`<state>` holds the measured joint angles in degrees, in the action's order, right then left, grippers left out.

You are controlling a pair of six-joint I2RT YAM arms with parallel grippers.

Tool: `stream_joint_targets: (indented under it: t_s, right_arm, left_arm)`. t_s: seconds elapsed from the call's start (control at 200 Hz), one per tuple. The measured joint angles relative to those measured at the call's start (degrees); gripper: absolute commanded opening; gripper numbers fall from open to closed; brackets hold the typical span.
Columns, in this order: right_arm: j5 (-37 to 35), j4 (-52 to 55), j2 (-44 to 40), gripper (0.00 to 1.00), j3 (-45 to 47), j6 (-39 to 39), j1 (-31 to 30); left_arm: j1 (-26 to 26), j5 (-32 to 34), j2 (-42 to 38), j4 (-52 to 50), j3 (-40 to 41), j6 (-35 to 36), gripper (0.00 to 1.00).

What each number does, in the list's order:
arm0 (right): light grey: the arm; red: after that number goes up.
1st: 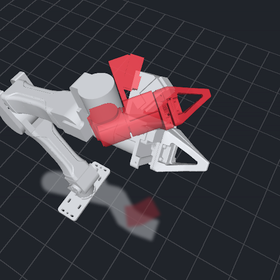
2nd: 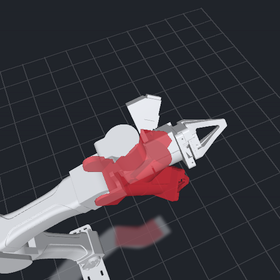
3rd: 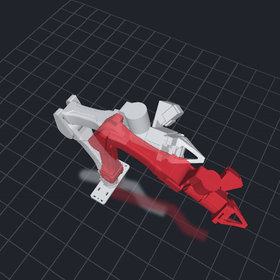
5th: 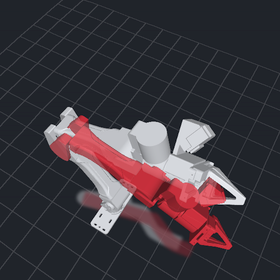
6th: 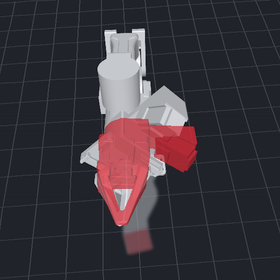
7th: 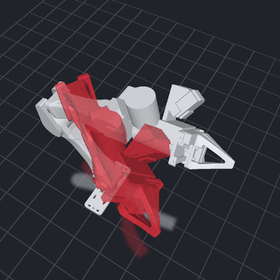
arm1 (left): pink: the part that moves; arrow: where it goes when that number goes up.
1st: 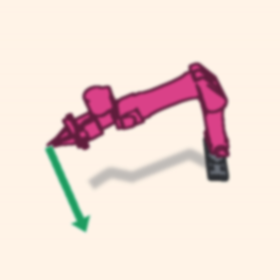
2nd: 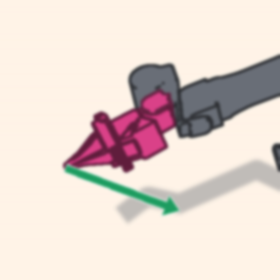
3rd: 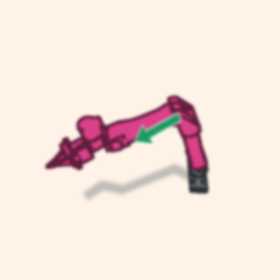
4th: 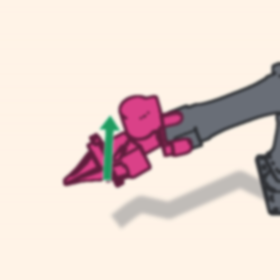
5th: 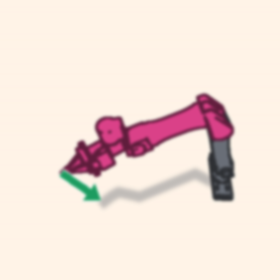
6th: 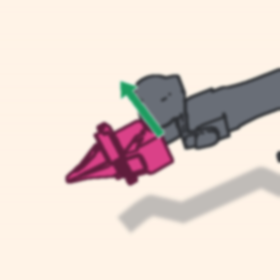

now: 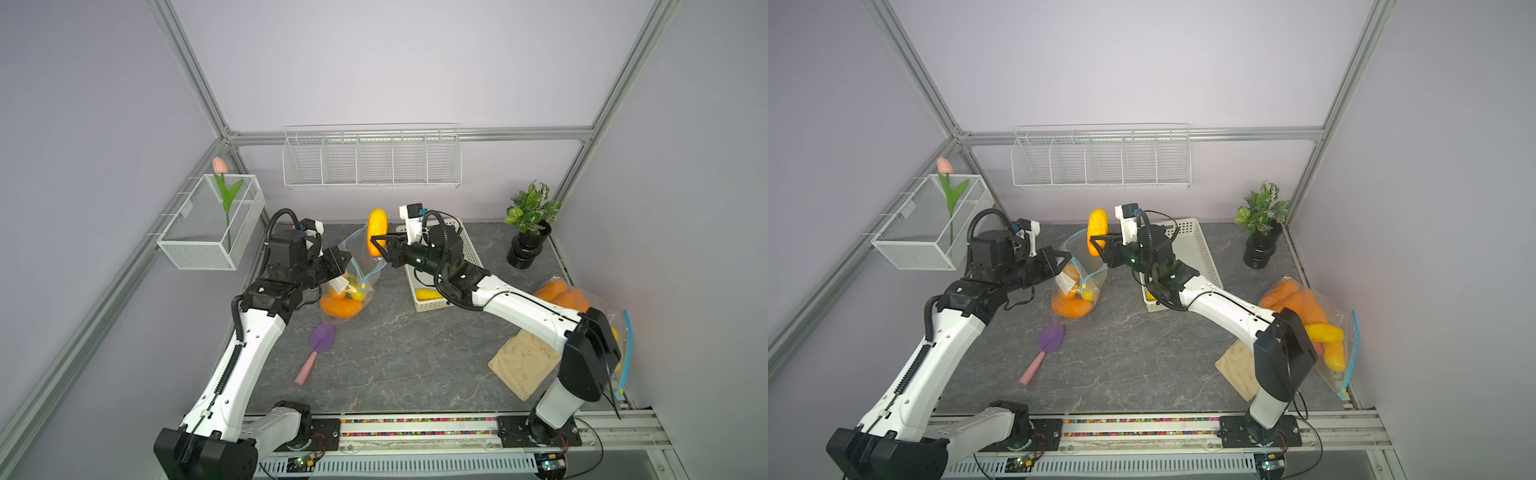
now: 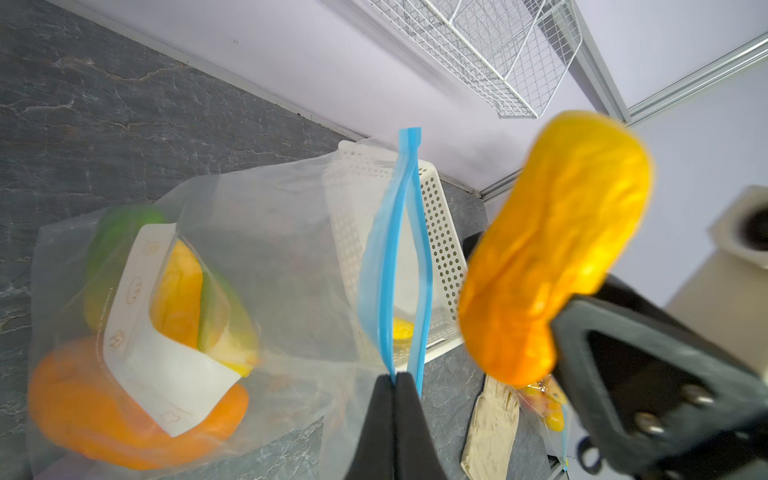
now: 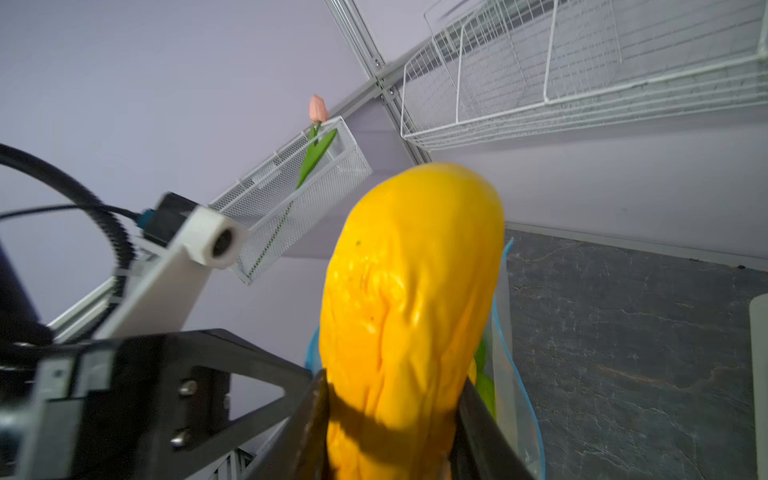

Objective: Place the mango in a zip-top bag and seal the zipper
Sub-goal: Place the mango in the zipper food storage bag, then adjust the mango in the zipper food storage bag.

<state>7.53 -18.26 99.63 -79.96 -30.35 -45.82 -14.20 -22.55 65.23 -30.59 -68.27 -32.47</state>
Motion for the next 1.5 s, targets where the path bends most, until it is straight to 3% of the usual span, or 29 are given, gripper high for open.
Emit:
stream_joint_targets:
  t_s: [0.105,0.235,0.41,0.555,0.67,0.88,1.06,1.215,1.504]
  right_arm:
    - [0.02,0.7,4.09,0.74,-0.04,0.37,-0.52]
    - [-0.02,2.36,4.85,0.92,0.04,1.68,-0.74]
    - [-1.22,5.25,-2.25,1.0,2.58,3.61,-0.09]
    - [-3.93,13.9,-12.96,0.98,5.55,4.48,4.59]
    - [-5.51,25.9,-14.53,0.98,3.41,6.05,10.88]
    - [-4.79,50.71,-1.95,0.96,-3.15,15.34,16.41]
    - [-1.66,64.59,11.15,0.97,-12.24,25.33,17.29]
    - [0.55,71.67,19.02,0.97,-18.75,32.3,17.25]
    - [0.0,76.96,24.35,0.98,-23.69,39.12,17.25]
  left_arm:
    - [0.0,0.02,-0.02,0.04,-0.33,-0.02,0.0]
    - [0.0,0.02,-0.02,0.0,-0.39,0.0,0.0]
    - [0.04,0.11,-0.15,-0.09,-0.42,0.0,0.0]
    - [0.07,0.24,-0.5,-0.15,-0.42,0.02,0.0]
    - [0.11,0.26,-0.85,-0.15,-0.42,0.07,0.0]
    - [0.33,0.28,-1.42,-0.13,-0.42,0.17,0.0]
    - [0.33,0.76,-2.78,-0.17,0.02,0.2,0.0]
    - [0.33,1.14,-3.82,-0.2,0.37,0.22,0.0]
    - [0.33,1.16,-3.96,-0.07,0.87,0.2,0.0]
